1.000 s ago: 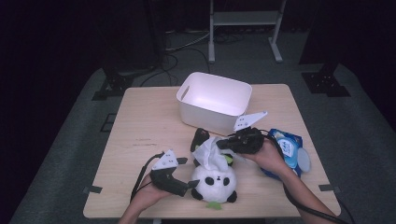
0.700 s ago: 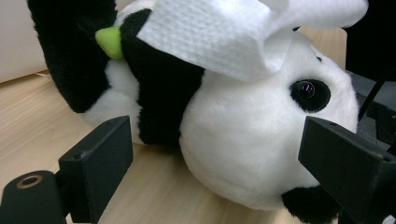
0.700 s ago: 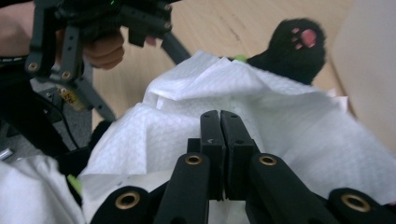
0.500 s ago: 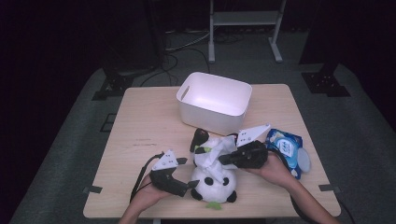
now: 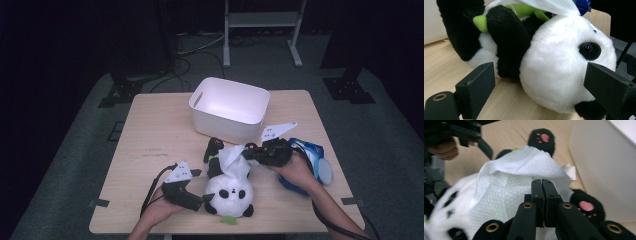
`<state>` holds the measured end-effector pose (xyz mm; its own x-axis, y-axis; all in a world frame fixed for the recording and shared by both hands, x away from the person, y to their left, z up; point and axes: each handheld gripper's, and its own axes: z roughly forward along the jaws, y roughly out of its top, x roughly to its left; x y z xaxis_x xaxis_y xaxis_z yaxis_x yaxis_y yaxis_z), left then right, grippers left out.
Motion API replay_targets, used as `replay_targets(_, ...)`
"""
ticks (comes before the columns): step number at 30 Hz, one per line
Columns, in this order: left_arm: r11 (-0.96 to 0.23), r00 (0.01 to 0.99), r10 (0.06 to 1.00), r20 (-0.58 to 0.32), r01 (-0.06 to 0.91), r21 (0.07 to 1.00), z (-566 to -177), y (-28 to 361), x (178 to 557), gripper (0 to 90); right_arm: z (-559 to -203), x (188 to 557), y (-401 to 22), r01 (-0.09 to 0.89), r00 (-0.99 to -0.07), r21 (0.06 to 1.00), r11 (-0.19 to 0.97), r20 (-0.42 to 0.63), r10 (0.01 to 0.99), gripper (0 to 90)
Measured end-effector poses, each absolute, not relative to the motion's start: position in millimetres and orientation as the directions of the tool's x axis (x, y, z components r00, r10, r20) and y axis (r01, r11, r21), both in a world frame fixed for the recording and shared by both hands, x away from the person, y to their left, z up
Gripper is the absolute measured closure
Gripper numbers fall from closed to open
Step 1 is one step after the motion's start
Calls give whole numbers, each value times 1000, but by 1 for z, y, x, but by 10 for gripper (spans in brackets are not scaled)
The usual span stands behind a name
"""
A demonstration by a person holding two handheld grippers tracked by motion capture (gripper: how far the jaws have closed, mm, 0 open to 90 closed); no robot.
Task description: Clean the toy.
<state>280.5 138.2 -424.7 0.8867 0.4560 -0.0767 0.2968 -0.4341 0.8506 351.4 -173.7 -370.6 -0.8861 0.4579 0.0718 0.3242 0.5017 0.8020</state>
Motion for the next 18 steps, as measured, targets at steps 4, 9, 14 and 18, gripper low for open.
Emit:
replay_targets(4,-433,887,455,-78,297,851,-425,139,280,88,-374,359,-172,321,-867,792,519,24,498,880)
replay_targets(9,-429,886,457,-79,297,853,-424,139,281,89,-377,364,-171,322,-850,782,534,-10,527,879)
replay_targets(14,-433,888,453,-78,296,851,-424,139,280,88,-376,368,-175,356,-843,799,485,50,535,866)
replay_targets(18,-435,889,452,-79,297,850,-425,138,280,88,-378,371,-167,396,-859,788,472,136,493,634)
